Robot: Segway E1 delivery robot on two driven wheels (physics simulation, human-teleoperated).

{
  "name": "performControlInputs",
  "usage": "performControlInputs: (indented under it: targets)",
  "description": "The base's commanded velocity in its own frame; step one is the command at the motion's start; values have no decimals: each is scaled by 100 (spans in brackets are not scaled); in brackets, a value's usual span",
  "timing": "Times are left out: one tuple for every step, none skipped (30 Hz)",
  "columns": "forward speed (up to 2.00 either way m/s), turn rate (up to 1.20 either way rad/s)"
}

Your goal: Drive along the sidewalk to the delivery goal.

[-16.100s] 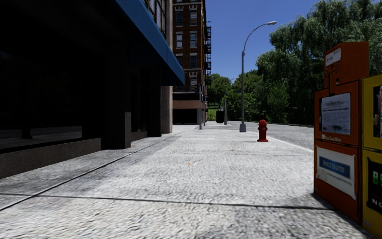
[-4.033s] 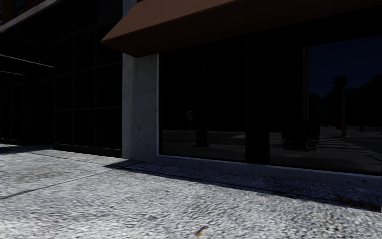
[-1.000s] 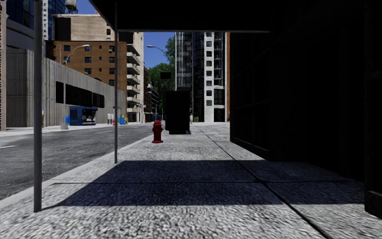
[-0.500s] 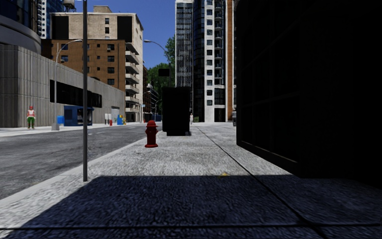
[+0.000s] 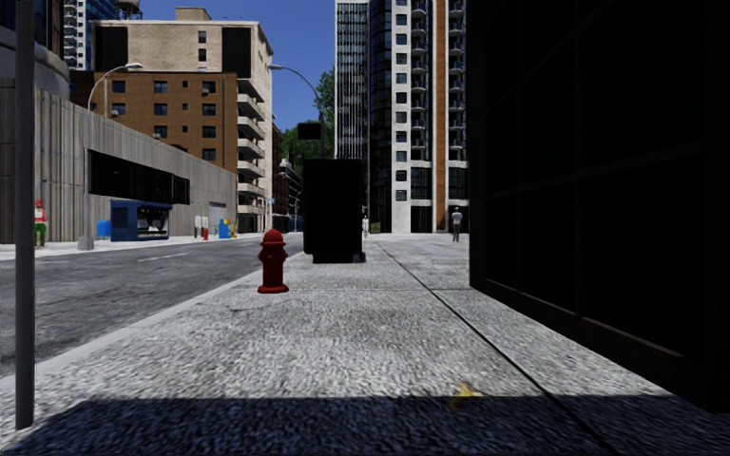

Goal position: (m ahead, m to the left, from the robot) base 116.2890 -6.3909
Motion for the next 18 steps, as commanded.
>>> performControlInputs:
  targets:
    - [200, 0]
    - [200, 0]
    - [200, 0]
    - [200, 0]
    - [200, 0]
    - [200, 0]
    - [200, 0]
    - [200, 0]
    - [200, 0]
    - [200, 0]
    - [200, 0]
    - [200, 0]
    - [200, 0]
    - [200, 0]
    - [200, 0]
    - [200, 0]
    - [200, 0]
    - [200, 0]
